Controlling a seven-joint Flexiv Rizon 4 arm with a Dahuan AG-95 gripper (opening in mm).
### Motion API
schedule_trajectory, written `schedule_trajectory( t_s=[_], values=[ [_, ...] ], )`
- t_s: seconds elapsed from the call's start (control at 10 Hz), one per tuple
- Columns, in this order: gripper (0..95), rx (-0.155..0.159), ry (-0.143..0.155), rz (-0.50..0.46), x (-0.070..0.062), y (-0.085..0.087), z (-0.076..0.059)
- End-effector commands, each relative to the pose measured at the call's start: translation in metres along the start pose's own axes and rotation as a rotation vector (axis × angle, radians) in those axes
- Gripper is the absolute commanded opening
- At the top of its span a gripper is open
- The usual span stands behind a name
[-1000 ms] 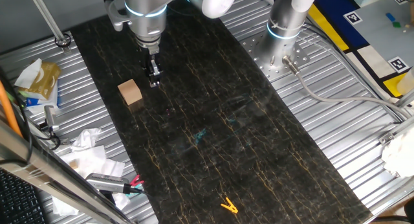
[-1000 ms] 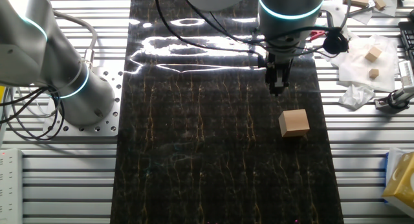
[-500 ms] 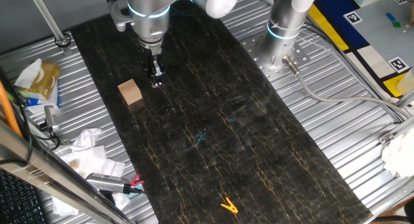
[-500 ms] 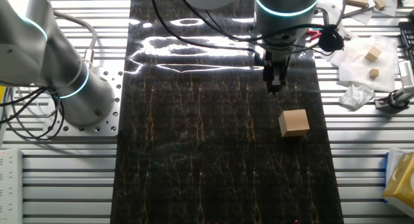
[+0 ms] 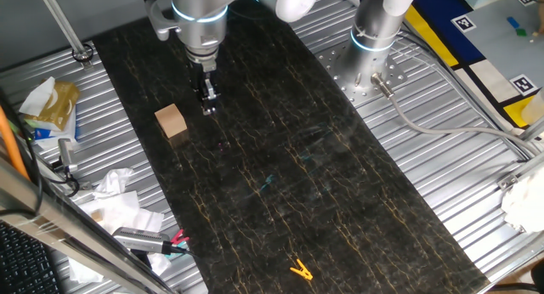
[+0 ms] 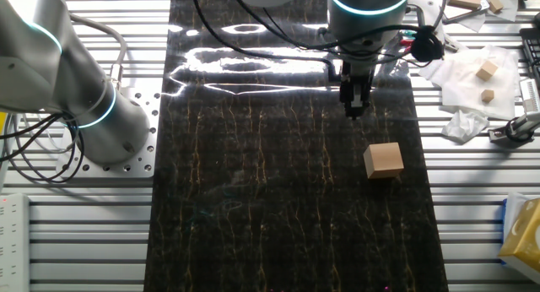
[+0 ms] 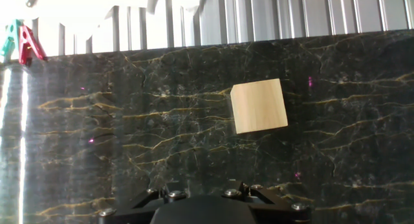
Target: Hold a small block with the gripper and sweep it from left to right on the table
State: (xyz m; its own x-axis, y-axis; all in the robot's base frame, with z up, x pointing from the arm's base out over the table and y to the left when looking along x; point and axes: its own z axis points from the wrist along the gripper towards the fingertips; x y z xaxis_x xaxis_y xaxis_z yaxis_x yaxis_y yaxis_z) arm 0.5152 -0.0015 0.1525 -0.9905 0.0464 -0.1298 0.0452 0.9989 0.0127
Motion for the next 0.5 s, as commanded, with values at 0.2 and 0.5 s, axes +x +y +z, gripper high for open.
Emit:
schedule_trajectory(
  t_s=[0.2, 0.5],
  values=[
    [38.0, -0.001, -0.001, 0.014, 0.005, 0.003, 0.0],
    [38.0, -0.001, -0.003, 0.02, 0.013, 0.005, 0.002]
  ],
)
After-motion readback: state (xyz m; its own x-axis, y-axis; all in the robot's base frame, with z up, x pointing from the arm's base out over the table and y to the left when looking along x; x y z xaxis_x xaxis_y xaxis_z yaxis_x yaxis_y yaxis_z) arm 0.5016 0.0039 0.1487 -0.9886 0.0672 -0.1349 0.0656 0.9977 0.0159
